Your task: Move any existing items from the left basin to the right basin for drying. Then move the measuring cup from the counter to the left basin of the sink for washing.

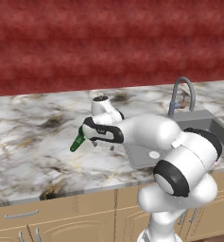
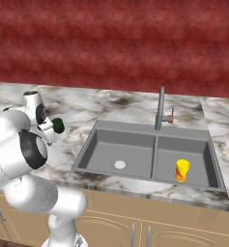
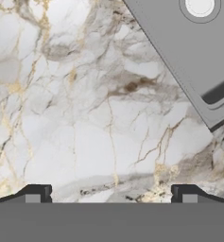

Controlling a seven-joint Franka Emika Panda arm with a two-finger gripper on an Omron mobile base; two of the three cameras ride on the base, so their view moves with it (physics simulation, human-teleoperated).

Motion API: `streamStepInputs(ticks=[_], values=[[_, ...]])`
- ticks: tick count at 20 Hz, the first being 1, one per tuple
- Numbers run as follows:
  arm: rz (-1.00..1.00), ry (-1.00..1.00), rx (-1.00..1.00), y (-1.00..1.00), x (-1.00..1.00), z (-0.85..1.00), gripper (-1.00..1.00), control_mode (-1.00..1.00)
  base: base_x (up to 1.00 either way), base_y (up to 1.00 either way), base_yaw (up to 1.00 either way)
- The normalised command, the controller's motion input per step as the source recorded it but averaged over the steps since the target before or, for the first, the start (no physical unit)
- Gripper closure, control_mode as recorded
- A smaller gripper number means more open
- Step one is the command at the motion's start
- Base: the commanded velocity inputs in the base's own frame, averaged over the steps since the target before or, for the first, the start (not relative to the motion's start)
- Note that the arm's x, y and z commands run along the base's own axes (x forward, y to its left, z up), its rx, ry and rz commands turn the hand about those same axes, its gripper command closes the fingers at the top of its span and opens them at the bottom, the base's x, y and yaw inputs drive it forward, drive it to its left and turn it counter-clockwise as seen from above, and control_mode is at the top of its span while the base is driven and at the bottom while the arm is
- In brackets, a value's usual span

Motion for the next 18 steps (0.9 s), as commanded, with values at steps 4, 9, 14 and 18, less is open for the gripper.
streamStepInputs(ticks=[4,9,14,18], values=[[0.0,-0.04,0.0,0.35,0.24,0.0,-1.0,-1.0,0.0,0.0,0.0],[0.0,-0.08,-0.02,0.22,0.21,0.01,-1.0,-1.0,0.0,0.0,0.0],[0.0,-0.08,-0.02,0.2,0.23,0.0,-1.0,-1.0,0.0,0.0,0.0],[0.0,-0.07,0.0,0.2,0.24,0.0,-1.0,-1.0,0.0,0.0,0.0]])
